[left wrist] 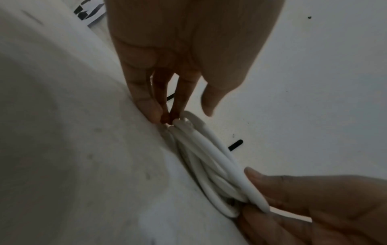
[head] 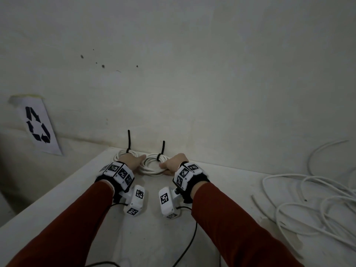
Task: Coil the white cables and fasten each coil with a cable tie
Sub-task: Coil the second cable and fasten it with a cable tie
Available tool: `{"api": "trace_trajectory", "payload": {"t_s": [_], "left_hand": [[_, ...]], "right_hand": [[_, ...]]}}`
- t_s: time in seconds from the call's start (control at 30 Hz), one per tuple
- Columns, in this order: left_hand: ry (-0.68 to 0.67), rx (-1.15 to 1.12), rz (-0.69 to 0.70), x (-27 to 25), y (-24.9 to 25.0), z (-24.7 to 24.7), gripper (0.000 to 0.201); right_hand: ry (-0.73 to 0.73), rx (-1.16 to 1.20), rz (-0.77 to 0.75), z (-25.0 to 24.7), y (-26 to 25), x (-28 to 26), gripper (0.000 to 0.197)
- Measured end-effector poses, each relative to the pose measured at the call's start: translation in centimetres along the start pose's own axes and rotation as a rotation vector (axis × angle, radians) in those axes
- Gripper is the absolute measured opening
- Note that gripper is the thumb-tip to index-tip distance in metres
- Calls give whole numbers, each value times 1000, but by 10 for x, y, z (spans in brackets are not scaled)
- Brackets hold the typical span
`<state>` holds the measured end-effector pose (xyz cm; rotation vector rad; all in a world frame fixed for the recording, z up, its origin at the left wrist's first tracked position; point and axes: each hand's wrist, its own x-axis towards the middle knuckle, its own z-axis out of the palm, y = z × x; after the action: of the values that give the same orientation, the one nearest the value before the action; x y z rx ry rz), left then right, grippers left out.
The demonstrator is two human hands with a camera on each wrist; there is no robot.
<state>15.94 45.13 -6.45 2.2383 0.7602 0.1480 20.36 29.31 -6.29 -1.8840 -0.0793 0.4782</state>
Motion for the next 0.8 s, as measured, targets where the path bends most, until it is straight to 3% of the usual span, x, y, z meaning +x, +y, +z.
{"api": "trace_trajectory", "payload": {"t_s": [0.1, 0.23, 0.4, 0.53, 0.8], "left_hand": [[-1, 19, 37, 13, -2, 2, 53], [22, -348, 22, 23, -6, 1, 25], [-104, -826, -38, -11, 7, -8, 25], [-188, -914, -6, -12, 0, -10, 23], [-123, -950, -68, -3, -5, -3, 22]], "right_hand": [[-38, 96, 3, -1, 1, 0, 24], [41, 263, 20, 6, 1, 2, 45], [96, 390, 8, 3, 8, 4, 33], [86, 396, 2, -3, 13, 3, 31], [12, 439, -21, -1, 10, -3, 26]]}}
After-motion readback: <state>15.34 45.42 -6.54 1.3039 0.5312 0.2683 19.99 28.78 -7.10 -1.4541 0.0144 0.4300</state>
